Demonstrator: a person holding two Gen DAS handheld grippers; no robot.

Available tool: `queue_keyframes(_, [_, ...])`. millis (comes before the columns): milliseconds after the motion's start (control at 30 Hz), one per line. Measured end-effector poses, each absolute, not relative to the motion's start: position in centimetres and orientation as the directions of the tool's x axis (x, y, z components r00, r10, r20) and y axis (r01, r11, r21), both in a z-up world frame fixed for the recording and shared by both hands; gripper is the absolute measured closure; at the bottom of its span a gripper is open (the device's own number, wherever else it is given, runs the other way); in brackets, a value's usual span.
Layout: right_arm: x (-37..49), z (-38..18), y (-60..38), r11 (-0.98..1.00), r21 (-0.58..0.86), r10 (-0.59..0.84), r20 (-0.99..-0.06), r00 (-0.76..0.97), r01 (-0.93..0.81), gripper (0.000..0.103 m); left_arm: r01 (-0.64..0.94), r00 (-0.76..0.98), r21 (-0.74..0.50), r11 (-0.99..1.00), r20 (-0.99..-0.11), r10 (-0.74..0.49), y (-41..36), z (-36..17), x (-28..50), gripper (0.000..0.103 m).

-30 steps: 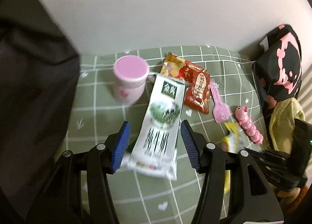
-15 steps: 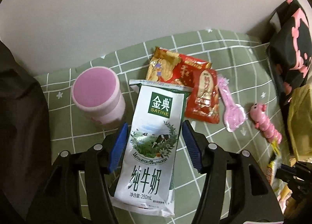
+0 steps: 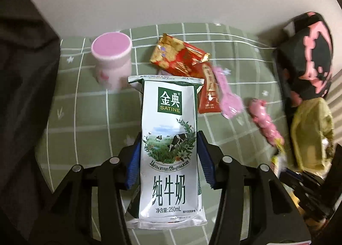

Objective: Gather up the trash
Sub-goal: 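Lift and carry the yellow packet and milk carton over the trash bag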

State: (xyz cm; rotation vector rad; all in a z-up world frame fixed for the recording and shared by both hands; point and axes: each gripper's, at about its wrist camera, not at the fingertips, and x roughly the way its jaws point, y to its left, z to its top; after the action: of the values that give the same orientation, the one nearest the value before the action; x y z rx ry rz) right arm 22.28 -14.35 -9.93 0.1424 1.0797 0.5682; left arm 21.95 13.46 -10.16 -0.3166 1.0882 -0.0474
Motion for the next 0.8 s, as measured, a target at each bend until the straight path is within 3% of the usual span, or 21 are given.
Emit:
queue_keyframes(367, [22.2, -7.1, -15.5, 0.819, 0.362, 0.542, -0.741, 0.396, -0.445, 0.092, -0.115, 0.591, -0.233, 0.966, -0.797, -0.122, 10.4, -3.5, 17.7, 0.057])
queue_keyframes(633, [22.0, 1.0, -19.4, 0.823, 0.207, 0.522, -0.641, 0.562, -0.529, 0.092, -0.010, 0.783, -0.229, 0.973, -0.608, -0.135, 4.4, 5.4, 17.4, 0.057])
queue_keyframes(800, [21.6, 5.0, -24.8, 0.864, 0.123, 0.462, -0.576, 0.674, -0.487, 0.092, 0.082, 0.812, -0.260, 0.962, -0.542, -0.216, -1.2, 7.2, 18.5, 0.057])
